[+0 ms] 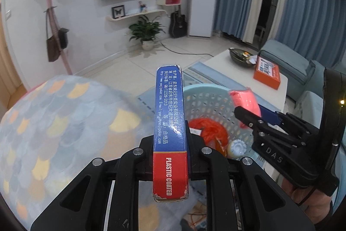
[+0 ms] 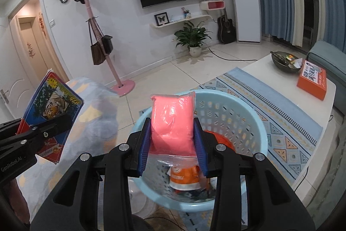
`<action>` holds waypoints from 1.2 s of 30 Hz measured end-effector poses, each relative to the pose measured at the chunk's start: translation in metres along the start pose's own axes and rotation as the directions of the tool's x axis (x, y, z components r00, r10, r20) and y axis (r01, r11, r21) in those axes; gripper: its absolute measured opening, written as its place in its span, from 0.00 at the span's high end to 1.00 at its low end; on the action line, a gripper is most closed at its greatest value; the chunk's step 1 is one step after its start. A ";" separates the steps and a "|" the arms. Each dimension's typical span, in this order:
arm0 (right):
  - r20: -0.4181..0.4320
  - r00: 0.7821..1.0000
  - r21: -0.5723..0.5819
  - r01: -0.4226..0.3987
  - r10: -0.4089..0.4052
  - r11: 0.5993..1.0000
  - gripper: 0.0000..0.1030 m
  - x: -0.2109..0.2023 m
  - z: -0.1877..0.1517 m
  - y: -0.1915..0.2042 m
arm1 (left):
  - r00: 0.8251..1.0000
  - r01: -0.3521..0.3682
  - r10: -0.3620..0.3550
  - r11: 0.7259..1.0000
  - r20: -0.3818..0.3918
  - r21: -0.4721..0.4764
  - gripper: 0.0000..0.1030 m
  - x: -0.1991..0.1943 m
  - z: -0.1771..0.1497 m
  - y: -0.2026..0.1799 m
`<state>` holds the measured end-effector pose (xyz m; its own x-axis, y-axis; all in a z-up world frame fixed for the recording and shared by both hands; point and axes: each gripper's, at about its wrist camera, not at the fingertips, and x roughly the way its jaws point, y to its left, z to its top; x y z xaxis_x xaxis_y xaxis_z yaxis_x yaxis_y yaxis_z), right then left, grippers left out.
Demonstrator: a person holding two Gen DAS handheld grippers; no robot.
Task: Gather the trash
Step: 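Carry the box with the left tool over the basket while the right tool carries the packet, then open the left tool over the basket while the right tool releases the packet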
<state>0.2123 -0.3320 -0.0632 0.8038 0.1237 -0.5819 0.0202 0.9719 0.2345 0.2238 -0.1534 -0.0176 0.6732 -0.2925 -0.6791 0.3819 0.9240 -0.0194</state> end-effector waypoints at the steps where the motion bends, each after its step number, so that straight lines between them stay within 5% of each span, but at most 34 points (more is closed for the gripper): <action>1: 0.000 1.000 0.002 0.003 -0.003 1.000 0.67 0.001 0.000 -0.004 | 1.000 0.005 -0.005 1.000 -0.001 0.005 0.84 0.003 0.002 -0.003; 25: -0.058 0.998 0.050 0.028 -0.025 0.998 0.67 0.043 -0.001 -0.049 | 0.992 0.037 -0.031 0.998 -0.120 0.050 0.83 0.076 0.014 -0.027; 27: -0.068 0.997 0.048 0.026 -0.022 0.999 0.66 0.047 -0.002 -0.050 | 0.988 0.049 -0.042 0.998 -0.148 0.043 0.77 0.083 0.015 -0.026; 29: -0.072 0.997 0.046 0.037 -0.034 0.998 0.66 0.051 -0.002 -0.051 | 0.987 0.045 -0.041 0.999 -0.156 0.026 0.50 0.088 0.018 -0.025; 36: -0.086 0.996 0.060 0.035 -0.030 0.998 0.60 0.054 -0.003 -0.054 | 0.988 0.033 -0.037 0.999 -0.148 -0.028 0.44 0.085 0.024 -0.013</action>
<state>0.2529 -0.3771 -0.1092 0.7484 0.1114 -0.6538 0.0845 0.9618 0.2605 0.2918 -0.1962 -0.0574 0.5576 -0.2864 -0.7792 0.3862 0.9203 -0.0619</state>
